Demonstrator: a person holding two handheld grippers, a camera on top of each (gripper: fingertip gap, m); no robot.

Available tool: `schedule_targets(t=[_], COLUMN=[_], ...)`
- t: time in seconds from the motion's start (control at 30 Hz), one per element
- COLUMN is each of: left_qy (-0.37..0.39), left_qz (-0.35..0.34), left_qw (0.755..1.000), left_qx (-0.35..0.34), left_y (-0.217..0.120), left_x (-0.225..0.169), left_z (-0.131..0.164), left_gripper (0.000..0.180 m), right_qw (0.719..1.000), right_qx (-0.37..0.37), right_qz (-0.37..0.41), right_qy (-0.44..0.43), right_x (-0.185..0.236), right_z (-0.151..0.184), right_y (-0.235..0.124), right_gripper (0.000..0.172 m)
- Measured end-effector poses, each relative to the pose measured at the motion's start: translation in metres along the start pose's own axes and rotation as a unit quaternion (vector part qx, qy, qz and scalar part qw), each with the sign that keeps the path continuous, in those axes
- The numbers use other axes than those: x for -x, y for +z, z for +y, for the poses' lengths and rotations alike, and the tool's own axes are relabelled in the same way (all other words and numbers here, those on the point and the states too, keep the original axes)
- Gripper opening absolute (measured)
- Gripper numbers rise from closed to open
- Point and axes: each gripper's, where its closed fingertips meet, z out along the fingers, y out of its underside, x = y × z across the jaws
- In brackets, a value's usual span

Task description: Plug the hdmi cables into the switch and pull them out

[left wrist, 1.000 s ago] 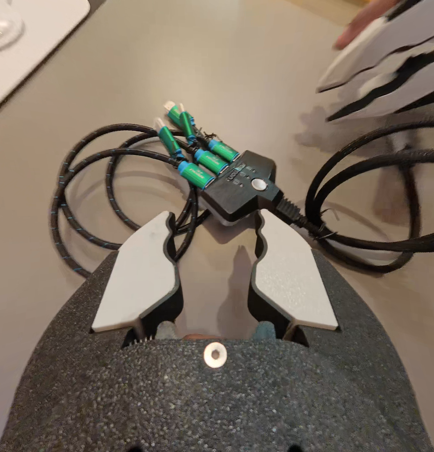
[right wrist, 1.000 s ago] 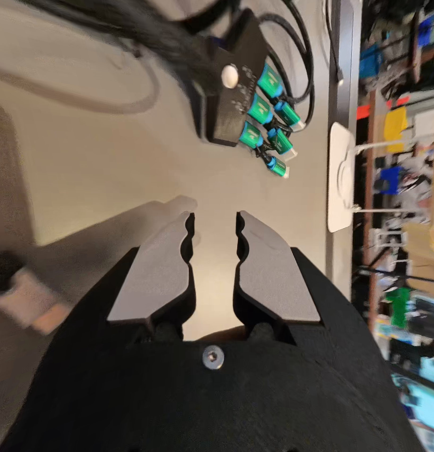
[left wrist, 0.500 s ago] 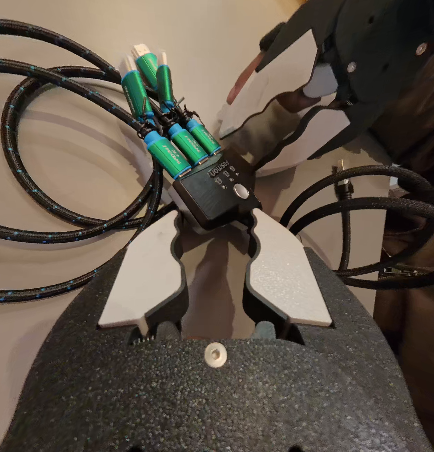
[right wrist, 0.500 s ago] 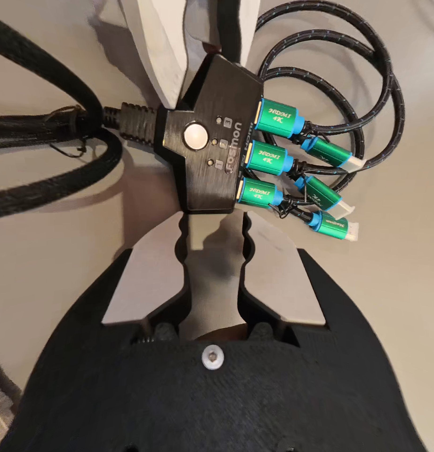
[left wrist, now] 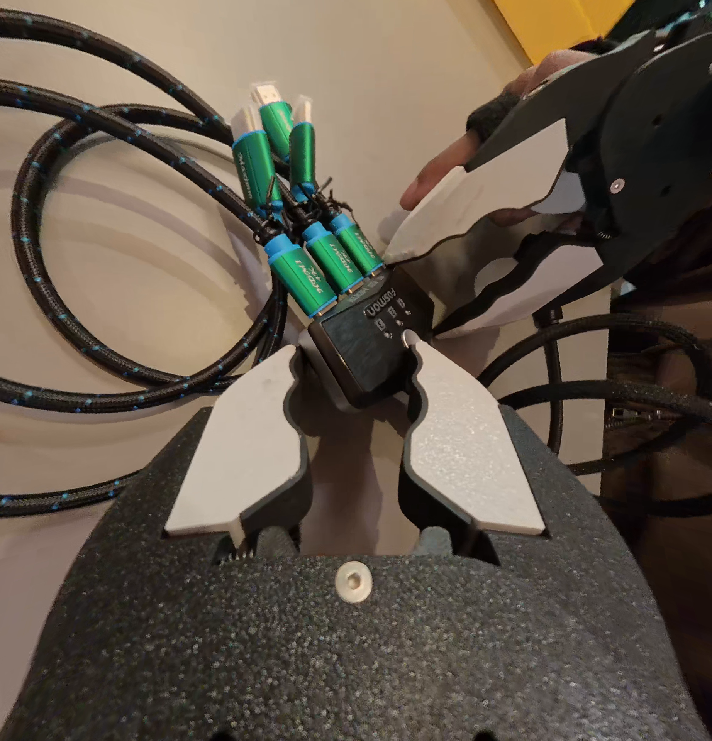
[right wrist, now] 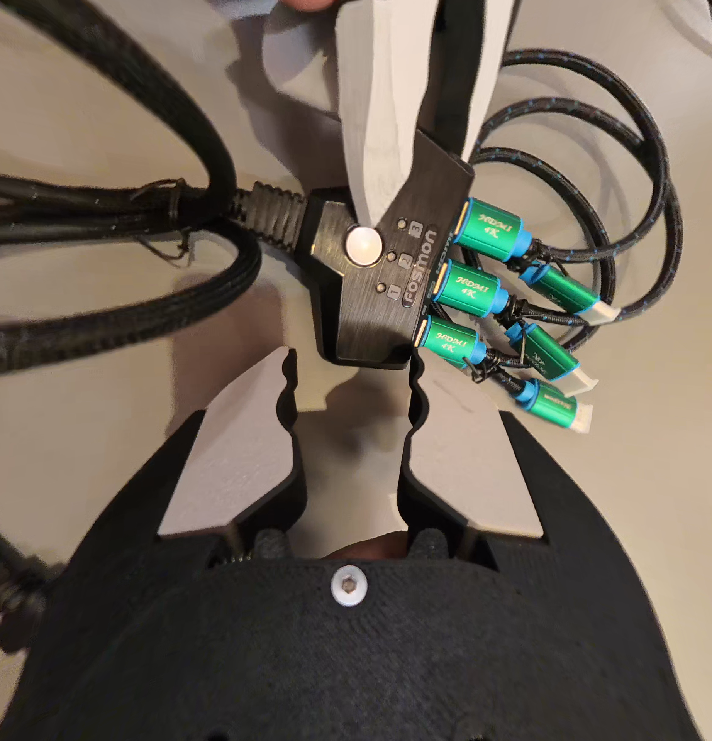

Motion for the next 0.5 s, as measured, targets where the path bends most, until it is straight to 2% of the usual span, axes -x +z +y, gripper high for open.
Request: schedule_targets(t=[0.27,0.37,0.5], left_qy=[0.063,0.090,0.139], left_qz=[0.023,-0.022,-0.132], left_qw=[0.997,0.995,0.981], left_qx=[0.044,0.030,-0.039], left_y=[0.001,-0.004,-0.028], left_x=[0.009,0.020,0.037], left_z=[-0.009,-0.018,-0.036], left_gripper=[0.046,0.050,0.046], right_qw=[1.000,1.000,0.997], right_qx=[-0.005,-0.004,0.004], right_qz=[-0.003,0.010,0.068], right_qy=[0.001,0.002,0.030], right_x=[0.014,0.009,-0.017], right_z=[0.002,0.007,0.025], right_y=[-0.005,-0.009,-0.023], right_gripper=[0.053,0.047,0.045])
